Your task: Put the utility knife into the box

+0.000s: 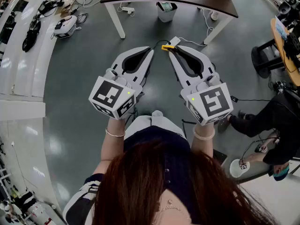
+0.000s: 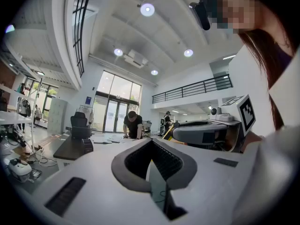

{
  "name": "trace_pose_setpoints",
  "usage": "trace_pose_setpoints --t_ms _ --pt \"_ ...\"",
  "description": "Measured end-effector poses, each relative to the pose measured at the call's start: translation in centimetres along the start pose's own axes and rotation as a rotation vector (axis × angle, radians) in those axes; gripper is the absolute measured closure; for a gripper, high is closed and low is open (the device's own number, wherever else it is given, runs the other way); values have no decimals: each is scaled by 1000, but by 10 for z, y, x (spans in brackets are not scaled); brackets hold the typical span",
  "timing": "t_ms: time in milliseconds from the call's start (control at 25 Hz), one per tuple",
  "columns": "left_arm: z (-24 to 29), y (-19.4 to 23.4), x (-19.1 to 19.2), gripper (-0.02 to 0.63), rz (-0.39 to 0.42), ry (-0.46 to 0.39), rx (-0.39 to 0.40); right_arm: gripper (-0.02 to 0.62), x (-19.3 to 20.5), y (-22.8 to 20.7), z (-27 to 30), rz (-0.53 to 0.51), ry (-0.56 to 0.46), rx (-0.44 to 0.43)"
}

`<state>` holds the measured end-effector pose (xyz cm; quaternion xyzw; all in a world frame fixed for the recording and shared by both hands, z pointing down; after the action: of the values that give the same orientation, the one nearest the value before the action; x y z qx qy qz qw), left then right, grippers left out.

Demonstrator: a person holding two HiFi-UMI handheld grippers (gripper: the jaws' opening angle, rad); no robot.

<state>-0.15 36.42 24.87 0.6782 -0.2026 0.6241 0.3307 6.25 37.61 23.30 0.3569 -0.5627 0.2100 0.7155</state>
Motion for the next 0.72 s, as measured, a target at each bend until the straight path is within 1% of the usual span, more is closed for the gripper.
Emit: trace_pose_setpoints --t_ms 200,400,560,720 --pt "-6 3 -3 604 1 -1 -2 537 -4 6 1 1 -6 0" --pt "-3 3 0 605 -5 1 -5 537 -6 7 -1 17 -31 -22" --pt "3 5 3 604 -8 8 -7 537 -5 1 1 15 -46 -19" --pt "17 11 0 604 -7 4 -25 537 -5 -15 6 11 -58 -32"
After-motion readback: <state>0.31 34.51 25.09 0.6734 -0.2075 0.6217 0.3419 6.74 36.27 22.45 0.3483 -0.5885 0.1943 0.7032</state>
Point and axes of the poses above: the fingertips, and each gripper's own axes: z forward along the fingers, y to its left, x out of its underside, the point moved 1 cm from there along -z, backward along the fingers, and after that the axes turned 7 degrees about -z, right-handed, at the moved point
